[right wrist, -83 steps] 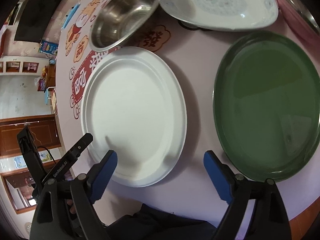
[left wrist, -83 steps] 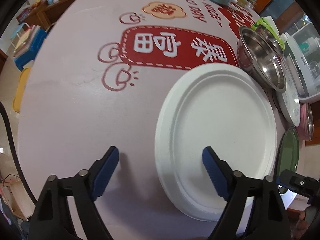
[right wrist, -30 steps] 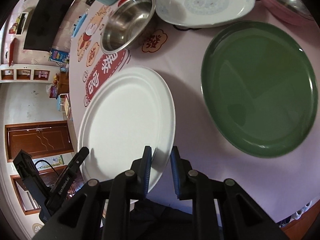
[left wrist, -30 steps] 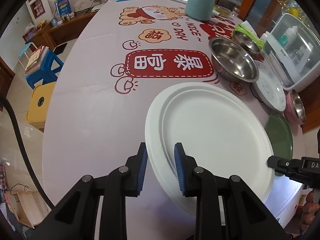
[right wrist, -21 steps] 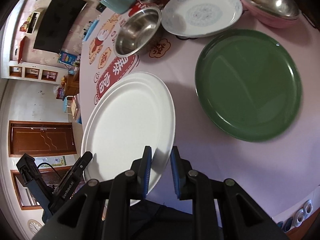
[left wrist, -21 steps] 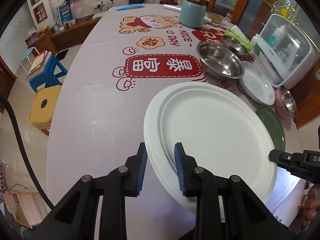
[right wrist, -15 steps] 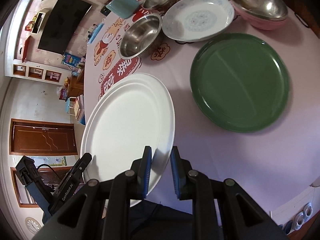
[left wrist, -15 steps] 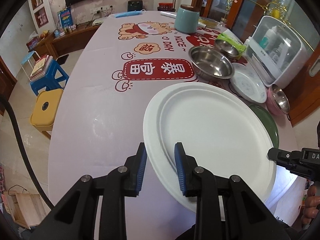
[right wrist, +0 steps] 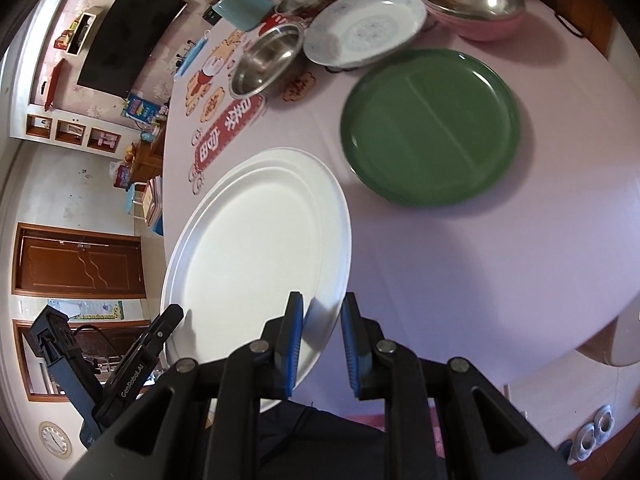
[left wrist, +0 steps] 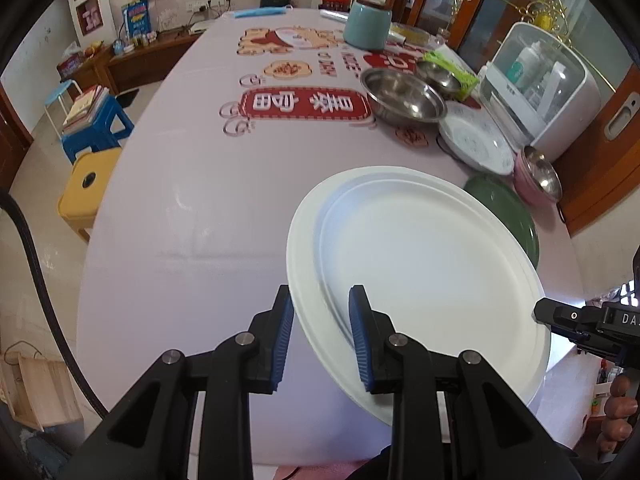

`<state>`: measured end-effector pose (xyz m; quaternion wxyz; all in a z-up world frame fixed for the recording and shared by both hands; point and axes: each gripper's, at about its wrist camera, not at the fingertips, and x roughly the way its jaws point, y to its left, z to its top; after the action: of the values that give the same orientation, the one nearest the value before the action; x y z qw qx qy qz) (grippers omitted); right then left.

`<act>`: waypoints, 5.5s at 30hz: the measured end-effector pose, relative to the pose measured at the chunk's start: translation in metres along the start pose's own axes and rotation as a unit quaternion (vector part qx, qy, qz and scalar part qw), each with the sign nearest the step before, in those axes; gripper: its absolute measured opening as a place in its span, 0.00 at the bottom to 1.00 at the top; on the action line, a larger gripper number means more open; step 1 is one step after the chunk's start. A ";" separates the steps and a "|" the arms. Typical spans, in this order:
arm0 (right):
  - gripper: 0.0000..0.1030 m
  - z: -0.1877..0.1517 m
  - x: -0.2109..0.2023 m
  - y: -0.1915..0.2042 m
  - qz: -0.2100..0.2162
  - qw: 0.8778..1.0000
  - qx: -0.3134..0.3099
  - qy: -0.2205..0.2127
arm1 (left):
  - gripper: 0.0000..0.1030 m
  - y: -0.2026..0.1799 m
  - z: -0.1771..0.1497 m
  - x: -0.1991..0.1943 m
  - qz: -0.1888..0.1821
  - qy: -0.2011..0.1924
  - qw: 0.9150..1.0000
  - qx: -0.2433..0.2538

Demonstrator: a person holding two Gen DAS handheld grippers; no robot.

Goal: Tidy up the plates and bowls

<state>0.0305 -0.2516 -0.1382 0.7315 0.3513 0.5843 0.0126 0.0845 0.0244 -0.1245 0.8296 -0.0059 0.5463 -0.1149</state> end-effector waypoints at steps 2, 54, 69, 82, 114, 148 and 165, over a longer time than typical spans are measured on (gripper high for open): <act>0.18 -0.005 0.001 -0.006 -0.007 1.000 0.003 0.008 | 0.25 -0.004 -0.009 0.002 0.001 0.007 1.000 0.001; 0.34 -0.057 0.037 -0.016 -0.202 0.976 -0.030 -0.071 | 0.52 -0.008 -0.023 0.070 -0.024 0.072 0.991 0.109; 0.53 -0.047 0.019 0.003 -0.172 0.969 -0.139 -0.111 | 0.61 -0.028 -0.022 0.035 -0.012 0.022 0.995 0.092; 0.62 -0.003 -0.021 -0.001 -0.139 0.950 -0.242 -0.138 | 0.72 -0.076 -0.007 0.014 -0.006 -0.001 0.999 0.034; 0.75 0.161 -0.076 -0.014 -0.098 0.905 -0.385 -0.153 | 0.76 -0.199 0.084 0.043 0.028 -0.043 0.997 -0.050; 0.75 0.289 -0.006 -0.019 -0.123 0.909 -0.384 -0.103 | 0.76 -0.194 0.153 0.135 0.013 0.009 0.992 -0.123; 0.75 0.303 0.041 -0.039 -0.100 0.918 -0.382 -0.043 | 0.76 -0.200 0.156 0.203 -0.013 0.067 0.989 -0.133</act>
<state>0.2898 -0.4140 -0.1724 0.8321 -0.0145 0.5348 0.1464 0.2657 -0.2285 -0.2184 0.7818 -0.1154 0.6106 -0.0517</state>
